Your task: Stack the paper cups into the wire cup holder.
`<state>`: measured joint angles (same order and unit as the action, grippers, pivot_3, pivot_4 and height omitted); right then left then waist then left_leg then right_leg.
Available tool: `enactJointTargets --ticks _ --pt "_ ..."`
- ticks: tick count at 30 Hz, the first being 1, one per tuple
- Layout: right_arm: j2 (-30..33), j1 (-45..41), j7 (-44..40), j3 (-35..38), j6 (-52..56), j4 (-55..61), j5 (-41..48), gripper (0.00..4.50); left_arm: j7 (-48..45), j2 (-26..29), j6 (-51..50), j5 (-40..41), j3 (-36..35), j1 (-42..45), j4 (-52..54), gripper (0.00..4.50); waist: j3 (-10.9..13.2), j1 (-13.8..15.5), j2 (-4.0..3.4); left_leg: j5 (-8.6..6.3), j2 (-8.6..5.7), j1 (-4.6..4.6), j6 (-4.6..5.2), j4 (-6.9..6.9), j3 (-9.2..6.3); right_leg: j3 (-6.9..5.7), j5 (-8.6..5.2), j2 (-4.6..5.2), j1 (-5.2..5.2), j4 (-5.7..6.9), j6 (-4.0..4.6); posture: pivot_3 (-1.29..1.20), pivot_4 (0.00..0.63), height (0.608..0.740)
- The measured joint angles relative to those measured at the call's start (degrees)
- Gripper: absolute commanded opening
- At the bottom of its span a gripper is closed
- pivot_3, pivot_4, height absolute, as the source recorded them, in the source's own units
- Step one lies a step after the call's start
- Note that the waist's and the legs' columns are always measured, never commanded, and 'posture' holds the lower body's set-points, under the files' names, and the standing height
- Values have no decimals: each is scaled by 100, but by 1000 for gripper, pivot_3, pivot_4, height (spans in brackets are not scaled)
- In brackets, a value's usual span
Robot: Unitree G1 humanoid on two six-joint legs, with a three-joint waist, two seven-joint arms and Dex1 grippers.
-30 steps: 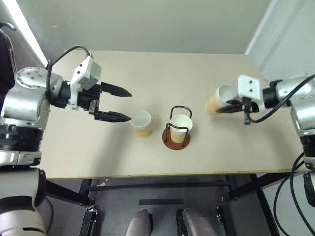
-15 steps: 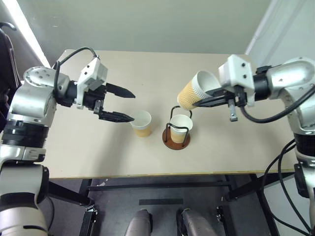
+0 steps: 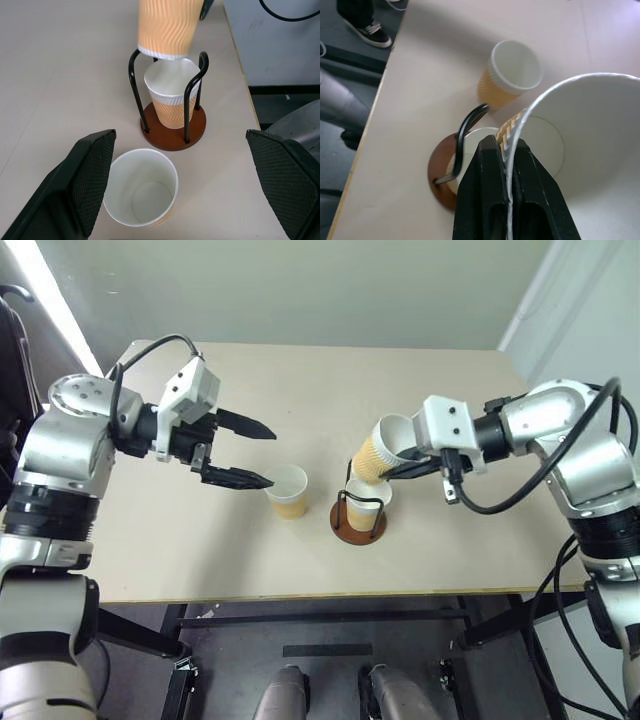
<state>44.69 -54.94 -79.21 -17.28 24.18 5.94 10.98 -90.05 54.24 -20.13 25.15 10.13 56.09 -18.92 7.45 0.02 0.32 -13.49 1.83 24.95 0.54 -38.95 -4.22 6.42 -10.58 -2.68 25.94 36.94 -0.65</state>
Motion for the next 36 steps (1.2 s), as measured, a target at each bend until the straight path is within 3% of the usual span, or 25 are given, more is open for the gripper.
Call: enactJointTargets --ticks 23,27,36 --pt "-230 142 -124 -404 -850 -349 -593 26 -6 14 -125 27 -49 -9 113 4500 0 -5 1 1 0 -1 -1 -2 -1 0 1 0 -2 1 -1 0 150 740" --pt "-290 134 -125 -395 -908 -381 -658 899 -7 14 -143 27 -53 -9 122 4500 -1 -10 1 2 0 -5 0 -5 -1 0 2 0 -6 1 0 0 150 740" --pt "-410 103 -117 -289 -661 -374 -551 3892 -8 12 -153 26 -54 -9 148 4500 -2 -16 2 11 0 -6 -9 -5 -1 0 3 0 -7 2 2 0 150 740"
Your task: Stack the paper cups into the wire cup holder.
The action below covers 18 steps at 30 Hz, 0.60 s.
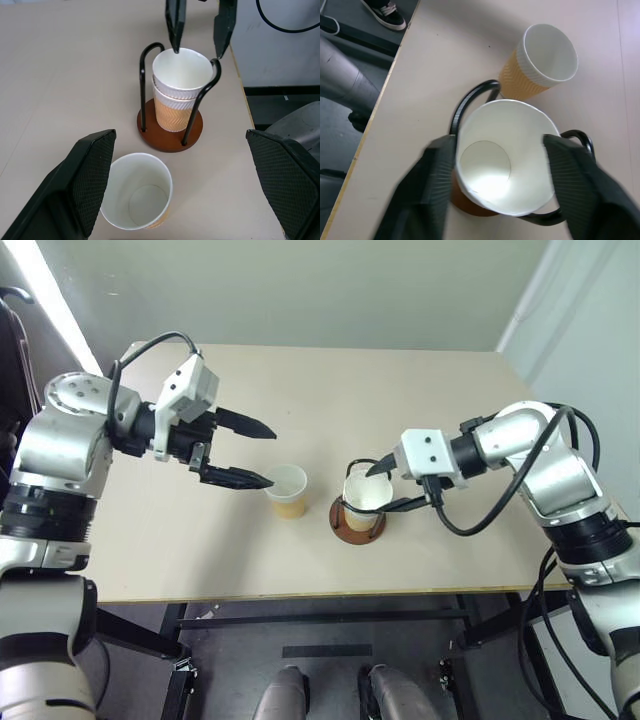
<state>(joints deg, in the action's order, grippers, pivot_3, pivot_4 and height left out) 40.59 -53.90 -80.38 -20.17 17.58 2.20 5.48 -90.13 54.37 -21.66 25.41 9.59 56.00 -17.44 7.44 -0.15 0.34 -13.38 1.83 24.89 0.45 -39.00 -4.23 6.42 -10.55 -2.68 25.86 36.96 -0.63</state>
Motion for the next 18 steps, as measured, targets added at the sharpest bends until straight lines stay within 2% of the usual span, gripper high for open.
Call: enactJointTargets --ticks 2,18 --pt "-42 -11 18 23 75 -3 17 4462 0 0 -3 0 -1 0 0 4500 0 0 0 1 0 0 0 0 0 0 1 0 0 0 1 0 150 740" --pt "-543 -381 747 155 408 -700 46 4462 -3 -20 -98 -2 -104 -108 124 4500 0 2 -1 3 0 6 -4 14 -1 -1 0 0 16 0 4 0 150 740"
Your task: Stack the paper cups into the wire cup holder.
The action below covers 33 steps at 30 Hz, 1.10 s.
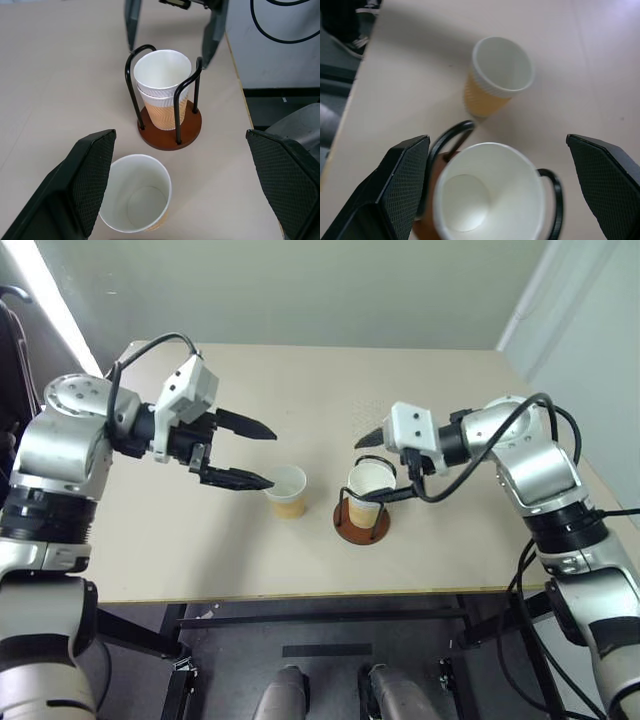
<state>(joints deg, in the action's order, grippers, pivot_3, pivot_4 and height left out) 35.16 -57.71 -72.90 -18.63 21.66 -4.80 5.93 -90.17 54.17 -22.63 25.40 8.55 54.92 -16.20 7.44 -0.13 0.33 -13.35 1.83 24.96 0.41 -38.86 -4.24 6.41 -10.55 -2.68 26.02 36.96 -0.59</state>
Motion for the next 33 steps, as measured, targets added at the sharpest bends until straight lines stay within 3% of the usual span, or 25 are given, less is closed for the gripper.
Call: enactJointTargets --ticks 9,16,26,33 --pt "471 -18 -110 932 1456 655 1065 4462 29 7 157 -212 -100 -242 106 4500 0 4 0 4 0 4 -9 8 1 0 -9 0 1 -3 12 0 150 740" --pt "673 292 326 1781 2689 1461 2072 4462 34 15 2074 -1413 243 -247 -98 4500 0 10 0 4 0 1 -9 12 -1 0 -9 -1 0 -1 9 0 150 740" --pt "795 1163 476 2049 2238 1945 2484 4462 56 -314 2926 -2019 464 25 -689 4500 0 12 0 4 0 1 -8 3 -1 1 20 -1 -4 -1 -38 0 150 740" --pt "1383 1779 -48 1953 983 1955 2128 4462 50 -427 3119 -2224 503 187 -1162 4500 0 22 0 4 0 3 -8 2 -4 -1 25 -1 -7 -2 -46 0 150 740"
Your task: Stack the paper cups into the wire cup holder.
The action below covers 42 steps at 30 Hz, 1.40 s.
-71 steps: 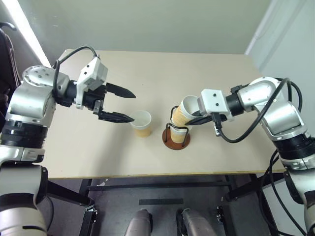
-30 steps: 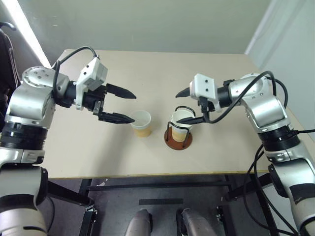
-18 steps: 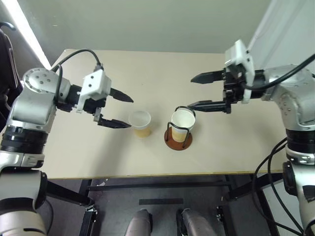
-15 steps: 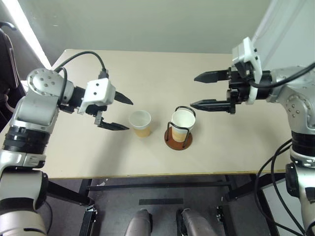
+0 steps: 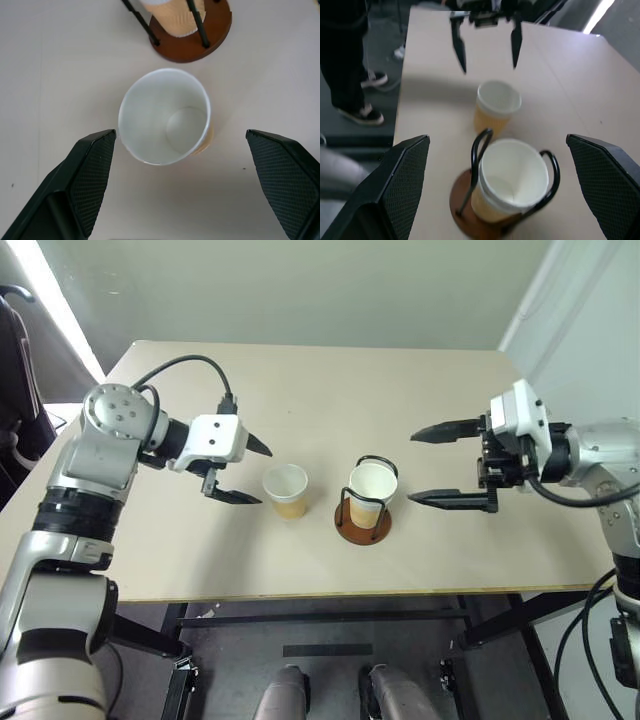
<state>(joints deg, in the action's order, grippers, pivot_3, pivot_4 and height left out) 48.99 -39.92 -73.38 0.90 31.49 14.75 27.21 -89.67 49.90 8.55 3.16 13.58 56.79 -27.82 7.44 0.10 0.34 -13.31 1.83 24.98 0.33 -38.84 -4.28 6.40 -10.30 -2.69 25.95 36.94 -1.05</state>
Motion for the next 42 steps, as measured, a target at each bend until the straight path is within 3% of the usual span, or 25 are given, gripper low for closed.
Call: enactJointTargets --ticks 23,40,42 --pt "417 92 -94 -54 2 -158 -15 4462 -6 -446 1280 -759 491 555 -842 4500 0 12 0 -1 0 1 2 -13 0 1 13 0 -10 -7 -22 0 150 740" --pt "537 92 -156 -53 135 -155 121 4462 1 -594 1551 -1074 668 589 -977 4500 0 13 0 -1 0 2 2 -15 0 1 16 0 -10 -7 -27 0 150 740" --pt "537 95 -152 -53 134 -155 121 4500 11 -615 1551 -1118 670 588 -977 4120 0 15 0 -1 0 2 2 -15 0 0 16 0 -10 -7 -27 0 150 740"
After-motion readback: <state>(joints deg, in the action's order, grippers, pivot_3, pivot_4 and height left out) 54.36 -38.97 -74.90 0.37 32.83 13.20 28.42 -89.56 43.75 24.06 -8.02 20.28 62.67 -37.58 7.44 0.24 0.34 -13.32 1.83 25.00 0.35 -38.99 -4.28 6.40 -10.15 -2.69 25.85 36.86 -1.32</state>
